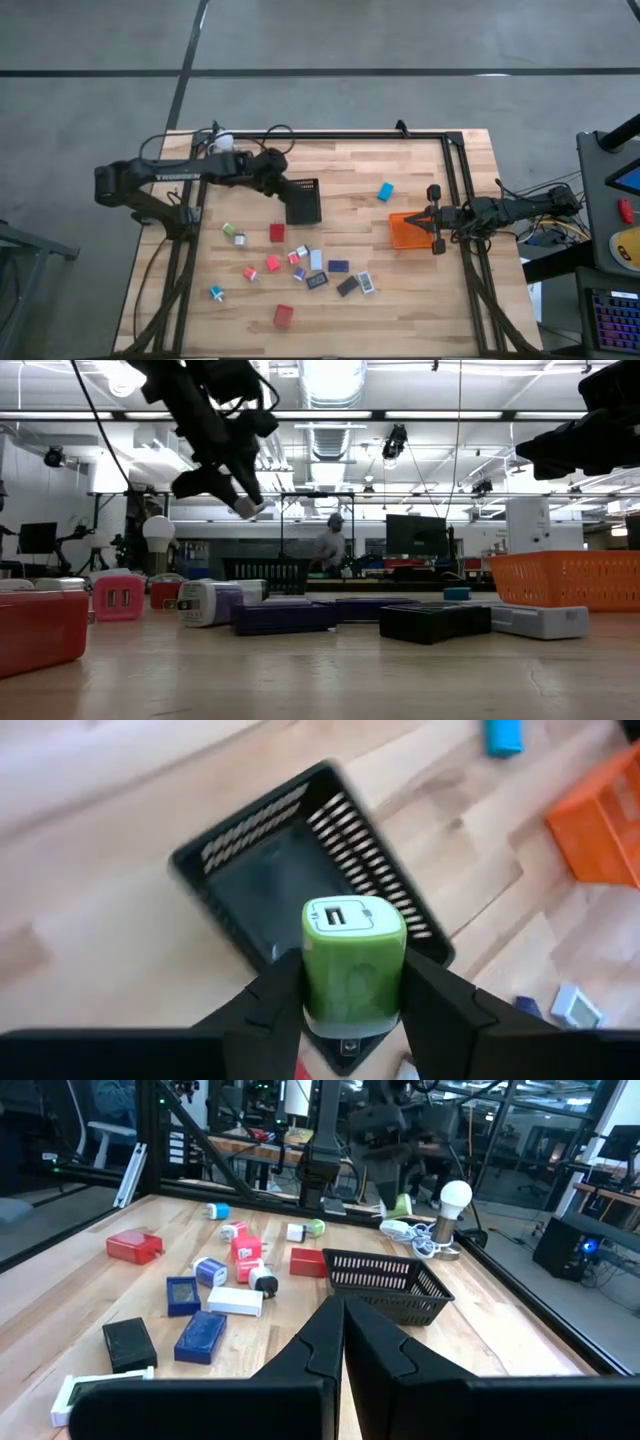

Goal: Pick & Place Office items
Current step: Put the right green charger adapter in the black bin

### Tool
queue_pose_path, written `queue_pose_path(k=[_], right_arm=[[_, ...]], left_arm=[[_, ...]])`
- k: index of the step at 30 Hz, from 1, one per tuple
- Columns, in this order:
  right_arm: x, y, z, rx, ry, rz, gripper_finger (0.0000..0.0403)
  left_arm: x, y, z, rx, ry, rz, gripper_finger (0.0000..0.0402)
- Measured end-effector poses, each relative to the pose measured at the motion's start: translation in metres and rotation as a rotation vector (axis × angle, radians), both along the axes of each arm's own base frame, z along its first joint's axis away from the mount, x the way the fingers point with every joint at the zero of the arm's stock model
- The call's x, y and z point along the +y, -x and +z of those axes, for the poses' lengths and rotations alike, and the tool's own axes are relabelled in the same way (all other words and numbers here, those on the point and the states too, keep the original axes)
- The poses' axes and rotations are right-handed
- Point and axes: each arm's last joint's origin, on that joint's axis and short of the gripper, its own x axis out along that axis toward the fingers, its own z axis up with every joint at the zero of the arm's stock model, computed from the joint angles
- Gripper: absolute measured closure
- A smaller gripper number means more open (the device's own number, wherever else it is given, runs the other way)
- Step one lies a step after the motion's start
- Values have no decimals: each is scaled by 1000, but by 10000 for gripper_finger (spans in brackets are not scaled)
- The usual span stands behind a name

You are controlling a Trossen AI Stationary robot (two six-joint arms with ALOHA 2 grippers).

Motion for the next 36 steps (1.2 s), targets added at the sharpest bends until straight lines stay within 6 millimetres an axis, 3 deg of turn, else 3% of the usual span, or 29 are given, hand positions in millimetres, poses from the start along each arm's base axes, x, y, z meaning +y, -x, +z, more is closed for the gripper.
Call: queue_pose_path(k=[11,18,29,36], right_arm=[[0,0,0,0,0,0,394],[0,0,0,1,0,0,394],[0,0,0,1,0,-1,394],[0,0,0,1,0,0,394]], left_arm=[[9,-32,-22,41,-60,-312,262],[19,-45,-36,80,-45,-335,261],[26,-49,-81,233,84,-360,261],[32,-52,-89,289,126,-349,261]])
